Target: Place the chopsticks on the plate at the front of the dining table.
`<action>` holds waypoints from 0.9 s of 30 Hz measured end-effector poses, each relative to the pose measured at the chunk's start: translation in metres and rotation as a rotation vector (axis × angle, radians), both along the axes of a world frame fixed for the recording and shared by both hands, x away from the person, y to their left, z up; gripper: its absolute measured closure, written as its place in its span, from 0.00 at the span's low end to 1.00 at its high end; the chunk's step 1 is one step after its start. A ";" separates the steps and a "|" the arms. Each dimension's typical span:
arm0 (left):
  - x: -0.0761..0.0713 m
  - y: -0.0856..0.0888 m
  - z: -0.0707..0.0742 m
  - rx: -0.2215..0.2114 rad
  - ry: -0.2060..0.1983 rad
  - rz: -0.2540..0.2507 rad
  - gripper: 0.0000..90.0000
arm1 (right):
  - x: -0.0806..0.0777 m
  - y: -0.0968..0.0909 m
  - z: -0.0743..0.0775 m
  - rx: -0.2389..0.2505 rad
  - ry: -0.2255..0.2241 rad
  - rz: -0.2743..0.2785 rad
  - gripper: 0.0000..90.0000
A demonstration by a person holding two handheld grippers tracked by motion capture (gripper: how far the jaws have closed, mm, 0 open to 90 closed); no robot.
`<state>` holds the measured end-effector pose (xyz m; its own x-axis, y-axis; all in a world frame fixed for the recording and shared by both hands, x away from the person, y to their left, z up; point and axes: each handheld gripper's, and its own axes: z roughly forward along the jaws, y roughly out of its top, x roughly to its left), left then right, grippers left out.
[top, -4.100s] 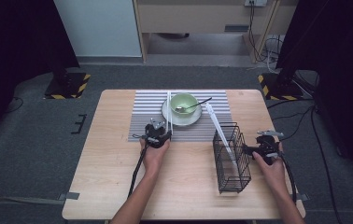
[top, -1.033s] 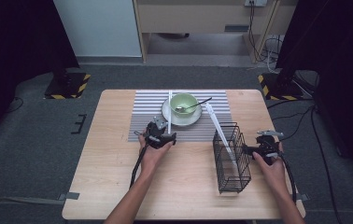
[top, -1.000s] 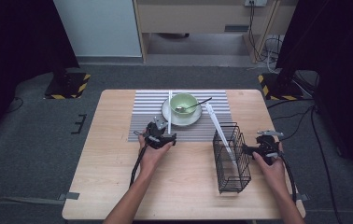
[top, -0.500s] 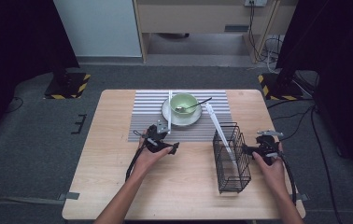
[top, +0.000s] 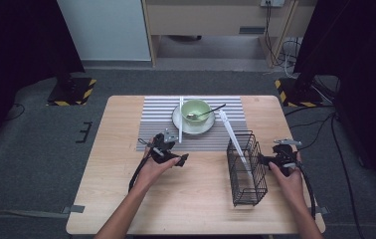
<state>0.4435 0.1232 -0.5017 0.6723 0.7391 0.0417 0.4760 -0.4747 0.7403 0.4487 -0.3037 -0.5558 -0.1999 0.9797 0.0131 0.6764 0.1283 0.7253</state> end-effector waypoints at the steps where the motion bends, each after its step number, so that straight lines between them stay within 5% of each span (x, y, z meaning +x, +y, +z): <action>1: -0.001 0.001 0.001 0.007 -0.001 -0.002 0.05 | 0.000 0.000 0.000 0.000 0.000 0.000 0.03; 12: -0.013 0.020 0.009 0.016 -0.001 0.016 0.05 | 0.000 0.000 0.000 0.000 0.000 -0.001 0.03; 27: -0.020 0.063 0.001 0.025 0.009 0.080 0.05 | 0.000 0.000 0.000 -0.001 0.000 -0.003 0.03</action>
